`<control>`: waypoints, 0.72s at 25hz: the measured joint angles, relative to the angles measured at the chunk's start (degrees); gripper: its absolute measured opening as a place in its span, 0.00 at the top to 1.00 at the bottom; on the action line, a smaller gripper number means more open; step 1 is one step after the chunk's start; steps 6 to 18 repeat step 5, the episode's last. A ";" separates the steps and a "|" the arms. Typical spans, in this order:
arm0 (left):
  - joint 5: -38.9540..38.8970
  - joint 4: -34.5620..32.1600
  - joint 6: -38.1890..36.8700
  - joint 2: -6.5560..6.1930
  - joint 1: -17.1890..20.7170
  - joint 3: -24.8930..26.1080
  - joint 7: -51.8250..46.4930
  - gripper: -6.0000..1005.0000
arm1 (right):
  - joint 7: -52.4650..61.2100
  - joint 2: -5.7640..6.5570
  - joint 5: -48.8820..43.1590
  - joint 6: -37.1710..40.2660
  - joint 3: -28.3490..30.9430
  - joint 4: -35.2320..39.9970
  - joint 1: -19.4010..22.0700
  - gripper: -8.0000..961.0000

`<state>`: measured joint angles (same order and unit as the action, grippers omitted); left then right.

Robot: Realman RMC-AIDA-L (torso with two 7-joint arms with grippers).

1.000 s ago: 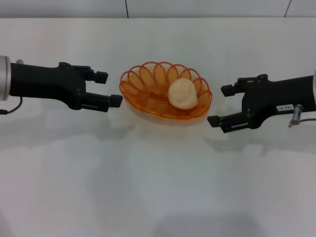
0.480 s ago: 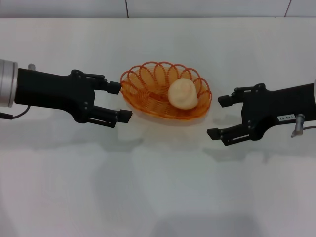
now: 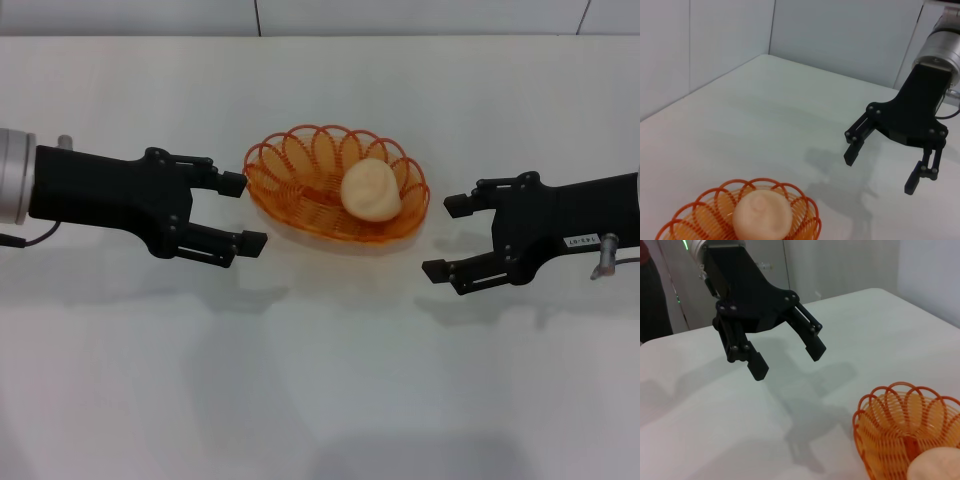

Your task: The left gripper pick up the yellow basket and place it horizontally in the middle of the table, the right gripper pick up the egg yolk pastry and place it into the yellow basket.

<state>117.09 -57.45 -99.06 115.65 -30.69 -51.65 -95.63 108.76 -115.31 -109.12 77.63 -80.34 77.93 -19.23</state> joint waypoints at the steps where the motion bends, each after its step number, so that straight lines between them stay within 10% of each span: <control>1: 0.00 0.02 -0.01 -0.05 0.02 0.00 0.03 0.17 | -0.05 0.00 0.01 -0.10 0.01 0.00 0.01 0.11; 18: 0.00 0.07 -0.01 -0.14 0.02 -0.07 0.08 0.17 | -0.06 0.00 0.04 -0.18 0.02 0.00 -0.14 0.11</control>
